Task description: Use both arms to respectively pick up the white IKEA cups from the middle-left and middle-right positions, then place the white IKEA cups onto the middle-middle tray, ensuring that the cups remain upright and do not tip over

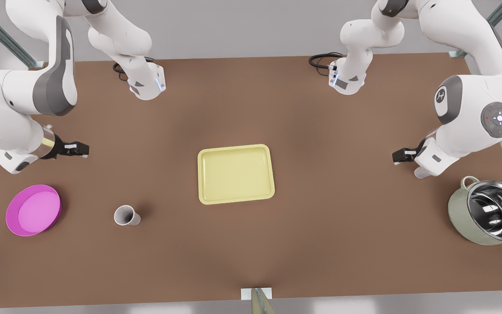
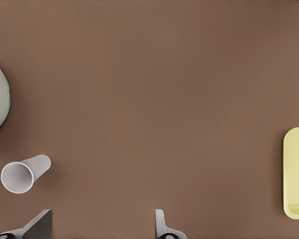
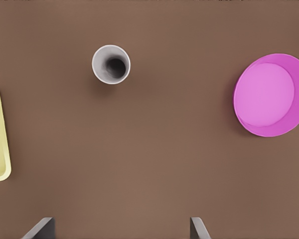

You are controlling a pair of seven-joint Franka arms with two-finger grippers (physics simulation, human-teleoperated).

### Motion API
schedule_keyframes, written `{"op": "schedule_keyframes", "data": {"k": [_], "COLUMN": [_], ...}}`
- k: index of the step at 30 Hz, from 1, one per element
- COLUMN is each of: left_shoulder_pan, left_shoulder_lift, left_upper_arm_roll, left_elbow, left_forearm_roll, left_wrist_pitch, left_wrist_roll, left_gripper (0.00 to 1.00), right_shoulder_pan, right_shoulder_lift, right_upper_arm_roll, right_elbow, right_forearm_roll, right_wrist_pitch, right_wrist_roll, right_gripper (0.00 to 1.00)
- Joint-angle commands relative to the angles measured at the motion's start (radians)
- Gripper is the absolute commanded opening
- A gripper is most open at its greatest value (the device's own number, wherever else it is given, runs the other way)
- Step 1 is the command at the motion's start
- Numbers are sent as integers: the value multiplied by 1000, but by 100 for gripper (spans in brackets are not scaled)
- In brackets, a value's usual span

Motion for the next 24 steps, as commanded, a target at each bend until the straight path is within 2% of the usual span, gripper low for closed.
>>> {"op": "schedule_keyframes", "data": {"k": [1, 3, 5, 6, 7, 11, 13, 19, 24], "left_shoulder_pan": [0, 3, 6, 12, 18, 126, 137, 175, 198], "left_shoulder_lift": [-1, 2, 2, 4, 5, 47, 47, 58, 93], "left_upper_arm_roll": [0, 8, 89, 106, 167, 205, 308, 348, 357], "left_elbow": [-2, -17, -158, -183, -233, -307, -415, -549, -629], "left_forearm_roll": [-1, -1, 1, 1, -1, -2, -70, -71, -128], "left_wrist_pitch": [45, 55, 255, 283, 354, 496, 639, 745, 834], "left_wrist_roll": [33, 36, 42, 85, 125, 354, 496, 501, 501], "left_gripper": [100, 100, 100, 100, 100, 100, 100, 100, 100], "right_shoulder_pan": [-1, -1, -3, -3, -4, -9, -9, -9, -9], "right_shoulder_lift": [0, 1, 4, 4, 4, 9, 9, 12, 90], "right_upper_arm_roll": [1, -2, -3, -3, -3, -5, -6, -6, -6], "right_elbow": [-3, -3, -3, -3, -5, -15, -23, -48, -52], "right_forearm_roll": [2, 2, 5, 9, 12, 29, 29, 29, 22], "right_wrist_pitch": [39, 39, 39, 39, 38, 36, 41, 61, 61], "right_wrist_roll": [-18, -20, -18, -18, -18, -18, -18, -15, -15], "right_gripper": [100, 100, 100, 100, 100, 100, 100, 100, 100]}}
